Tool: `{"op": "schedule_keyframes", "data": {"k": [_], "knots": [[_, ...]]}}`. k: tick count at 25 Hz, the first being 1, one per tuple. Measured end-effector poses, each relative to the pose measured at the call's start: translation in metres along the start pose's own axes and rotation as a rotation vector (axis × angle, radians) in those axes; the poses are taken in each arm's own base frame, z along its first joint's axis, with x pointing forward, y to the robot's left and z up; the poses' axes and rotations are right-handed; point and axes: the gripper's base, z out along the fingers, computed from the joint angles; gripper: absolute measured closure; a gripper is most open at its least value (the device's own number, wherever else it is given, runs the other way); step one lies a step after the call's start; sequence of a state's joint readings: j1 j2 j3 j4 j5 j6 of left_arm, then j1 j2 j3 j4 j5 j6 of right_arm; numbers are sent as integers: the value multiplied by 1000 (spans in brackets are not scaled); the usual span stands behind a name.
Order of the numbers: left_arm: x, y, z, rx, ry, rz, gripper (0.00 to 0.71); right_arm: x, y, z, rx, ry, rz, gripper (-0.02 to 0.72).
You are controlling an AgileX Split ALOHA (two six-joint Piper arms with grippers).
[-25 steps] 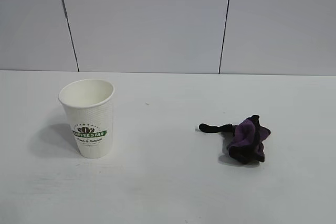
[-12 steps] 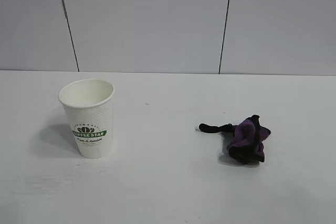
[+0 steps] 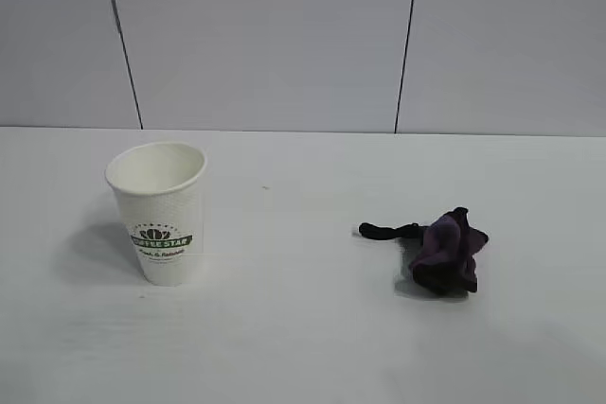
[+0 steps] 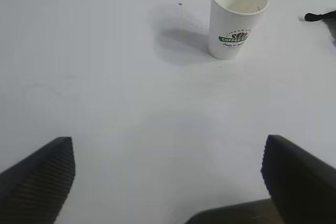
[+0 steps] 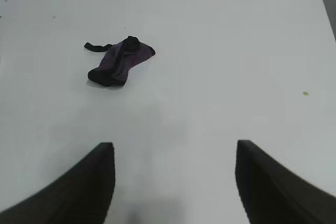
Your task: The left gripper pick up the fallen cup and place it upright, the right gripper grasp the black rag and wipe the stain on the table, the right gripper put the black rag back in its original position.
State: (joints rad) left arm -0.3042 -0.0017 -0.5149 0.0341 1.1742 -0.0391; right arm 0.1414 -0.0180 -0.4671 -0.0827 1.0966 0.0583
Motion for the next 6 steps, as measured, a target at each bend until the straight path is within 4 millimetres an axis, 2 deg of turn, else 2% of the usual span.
{"op": "schedule_keyframes", "data": {"k": [6], "knots": [[0,0,0,0,0,0,15,-1,0,0,0,-6,1,252]]}}
